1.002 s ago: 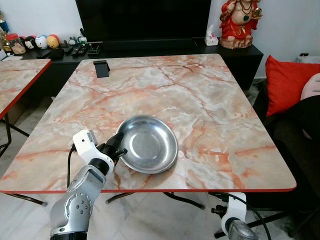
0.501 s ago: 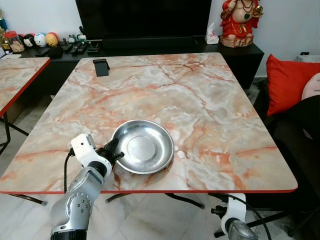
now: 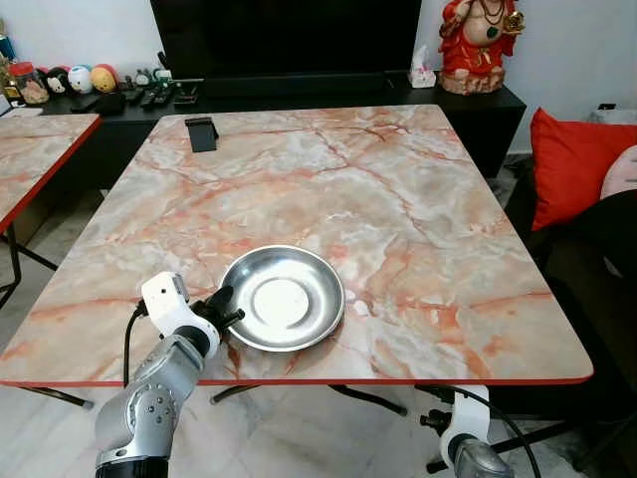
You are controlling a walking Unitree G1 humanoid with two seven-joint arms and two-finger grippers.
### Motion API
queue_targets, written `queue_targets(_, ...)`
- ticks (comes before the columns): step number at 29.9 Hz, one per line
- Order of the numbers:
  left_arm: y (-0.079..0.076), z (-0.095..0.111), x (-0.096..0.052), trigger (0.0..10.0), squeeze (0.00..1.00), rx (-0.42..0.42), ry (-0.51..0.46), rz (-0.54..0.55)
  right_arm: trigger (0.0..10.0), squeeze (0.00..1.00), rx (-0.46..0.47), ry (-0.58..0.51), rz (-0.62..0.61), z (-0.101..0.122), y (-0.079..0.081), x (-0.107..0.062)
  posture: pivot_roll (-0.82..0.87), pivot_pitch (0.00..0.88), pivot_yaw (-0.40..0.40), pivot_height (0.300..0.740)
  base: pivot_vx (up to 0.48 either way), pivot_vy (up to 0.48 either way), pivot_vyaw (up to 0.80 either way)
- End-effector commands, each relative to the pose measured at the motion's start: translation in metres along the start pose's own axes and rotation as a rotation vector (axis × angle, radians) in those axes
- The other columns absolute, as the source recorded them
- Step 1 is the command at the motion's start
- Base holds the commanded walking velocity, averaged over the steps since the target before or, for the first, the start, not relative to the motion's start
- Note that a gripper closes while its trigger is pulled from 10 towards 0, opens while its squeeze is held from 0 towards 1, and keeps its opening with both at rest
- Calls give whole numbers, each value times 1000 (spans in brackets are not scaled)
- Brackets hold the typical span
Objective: Setting the table
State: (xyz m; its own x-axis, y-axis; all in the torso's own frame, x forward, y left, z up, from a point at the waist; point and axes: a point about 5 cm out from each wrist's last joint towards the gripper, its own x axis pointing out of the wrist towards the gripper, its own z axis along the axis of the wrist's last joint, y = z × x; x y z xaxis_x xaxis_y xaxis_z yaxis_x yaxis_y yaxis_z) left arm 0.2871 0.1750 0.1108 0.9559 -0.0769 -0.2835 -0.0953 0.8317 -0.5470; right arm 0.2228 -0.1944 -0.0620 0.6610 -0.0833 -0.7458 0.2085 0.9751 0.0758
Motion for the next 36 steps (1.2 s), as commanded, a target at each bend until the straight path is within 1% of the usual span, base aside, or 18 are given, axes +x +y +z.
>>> queue_targets(1, 5, -5, 0, 10000, 0, 40, 46, 41, 10000, 0, -6, 11, 4, -1, 1, 0, -76, 0, 39, 740, 0, 0, 0)
queue_targets(6, 7, -10, -1, 10000, 0, 55, 76, 52, 10000, 0, -5, 13, 3, -1, 1, 0, -76, 0, 40, 740, 0, 0, 0)
queue_targets(12, 6, -11, -2, 10000, 0, 65, 87, 42, 10000, 0, -5, 14, 4, -1, 1, 0, -73, 0, 39, 740, 0, 0, 0)
queue_targets(13, 6, -11, -2, 10000, 271, 68, 89, 42, 10000, 0, -5, 14, 4, -1, 1, 0, -74, 0, 40, 740, 0, 0, 0)
queue_targets(14, 6, -10, -2, 10000, 271, 73, 90, 42, 10000, 0, -6, 14, 5, -1, 1, 0, -74, 0, 40, 740, 0, 0, 0)
queue_targets(15, 6, -10, -2, 10000, 529, 74, 90, 42, 10000, 0, -6, 14, 4, -1, 1, 0, -74, 0, 40, 740, 0, 0, 0)
queue_targets(16, 6, -10, -2, 10000, 1000, 77, 89, 40, 10000, 0, -4, 13, 4, -1, 1, 0, -74, 0, 40, 740, 0, 0, 0)
queue_targets(27, 5, -7, -1, 10000, 1000, 101, 69, 43, 10000, 0, -5, 13, 4, -1, 1, 0, -72, 0, 39, 740, 0, 0, 0)
queue_targets(30, 3, 0, -1, 10000, 1000, 97, 23, 33, 10000, 0, -6, 13, 5, -1, 1, 0, -72, 0, 39, 740, 0, 0, 0)
queue_targets(31, 2, 1, -1, 10000, 533, 96, 16, 30, 10000, 0, -6, 13, 5, -1, 1, 0, -72, 0, 39, 740, 0, 0, 0)
queue_targets(32, -1, 5, -2, 10000, 0, 73, -16, 5, 10000, 0, -6, 13, 6, -1, 1, 0, -72, 0, 39, 740, 0, 0, 0)
queue_targets(33, -1, 5, -2, 10000, 0, 73, -16, 5, 10000, 0, -6, 13, 6, -1, 1, 0, -72, 0, 39, 740, 0, 0, 0)
queue_targets(34, -6, 12, -3, 10000, 0, 50, -66, -29, 10000, 0, -6, 12, 6, -1, 2, 0, -72, 0, 39, 740, 0, 0, 0)
queue_targets(36, -7, 16, -3, 10000, 0, 47, -87, -39, 10000, 0, -7, 13, 6, -1, 2, 0, -72, 0, 39, 740, 0, 0, 0)
